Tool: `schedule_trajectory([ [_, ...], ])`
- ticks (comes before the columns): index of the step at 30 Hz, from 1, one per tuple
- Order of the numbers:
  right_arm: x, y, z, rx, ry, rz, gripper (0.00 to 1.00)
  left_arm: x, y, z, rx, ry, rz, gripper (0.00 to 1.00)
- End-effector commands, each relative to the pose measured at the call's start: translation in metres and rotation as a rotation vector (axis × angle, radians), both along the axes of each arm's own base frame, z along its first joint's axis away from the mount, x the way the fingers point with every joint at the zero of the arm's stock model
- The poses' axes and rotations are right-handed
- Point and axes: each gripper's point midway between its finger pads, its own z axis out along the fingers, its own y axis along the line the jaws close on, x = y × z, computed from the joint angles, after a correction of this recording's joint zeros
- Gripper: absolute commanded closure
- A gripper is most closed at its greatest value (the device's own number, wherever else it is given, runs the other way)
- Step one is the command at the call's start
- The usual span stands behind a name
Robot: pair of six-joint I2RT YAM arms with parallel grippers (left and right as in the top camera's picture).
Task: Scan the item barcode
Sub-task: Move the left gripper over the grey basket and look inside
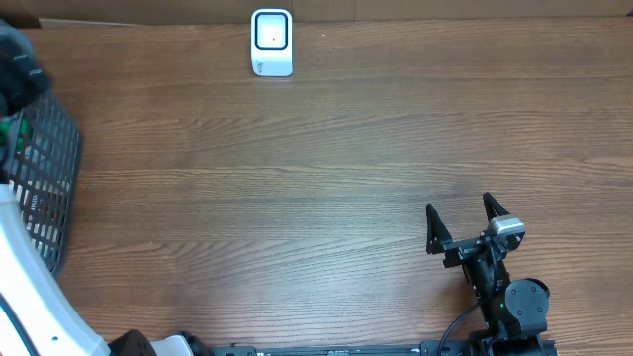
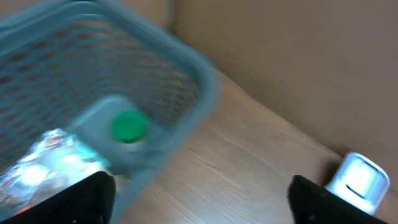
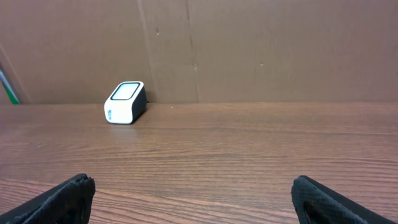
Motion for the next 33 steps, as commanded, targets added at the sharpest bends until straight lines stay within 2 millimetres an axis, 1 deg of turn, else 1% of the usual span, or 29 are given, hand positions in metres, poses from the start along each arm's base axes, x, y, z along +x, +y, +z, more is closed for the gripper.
schedule_trajectory([
  [1, 0.001, -0.003, -0.002, 0.004, -0.001, -0.016, 0.0, -0.017, 0.048, -0.008, -0.034, 0.003, 0.177, 0.16],
  [4, 0.001, -0.003, -0.002, 0.004, -0.001, -0.016, 0.0, -0.016, 0.069, -0.029, -0.062, 0.047, 0.215, 0.17],
  [6, 0.001, -0.003, -0.002, 0.004, -0.001, -0.016, 0.0, -0.012, 0.079, -0.045, -0.082, 0.083, 0.23, 0.11],
  [10, 0.001, -0.003, -0.002, 0.005, -0.001, -0.016, 0.0, -0.006, 0.096, -0.075, -0.092, 0.162, 0.274, 0.05],
  [13, 0.001, -0.003, -0.002, 0.004, -0.001, -0.016, 0.0, -0.001, 0.108, -0.1, -0.101, 0.223, 0.3, 0.05],
  [17, 0.001, -0.003, -0.002, 0.004, -0.001, -0.016, 0.0, 0.006, 0.123, -0.139, -0.153, 0.291, 0.336, 0.08],
  [20, 0.001, -0.003, -0.002, 0.004, -0.001, -0.016, 0.0, 0.01, 0.127, -0.158, -0.181, 0.32, 0.348, 0.09],
  [24, 0.001, -0.003, -0.002, 0.004, -0.001, -0.016, 0.0, 0.015, 0.132, -0.175, -0.197, 0.345, 0.35, 0.09],
  [28, 0.001, -0.003, -0.002, 0.004, -0.001, -0.016, 0.0, 0.017, 0.14, -0.181, -0.204, 0.338, 0.357, 0.09],
  [29, 0.001, -0.003, -0.002, 0.004, -0.001, -0.016, 0.0, 0.017, 0.142, -0.18, -0.206, 0.33, 0.357, 0.09],
  [33, 0.001, -0.003, -0.002, 0.004, -0.001, -0.016, 0.0, 0.029, 0.145, -0.171, -0.23, 0.244, 0.286, 0.08],
])
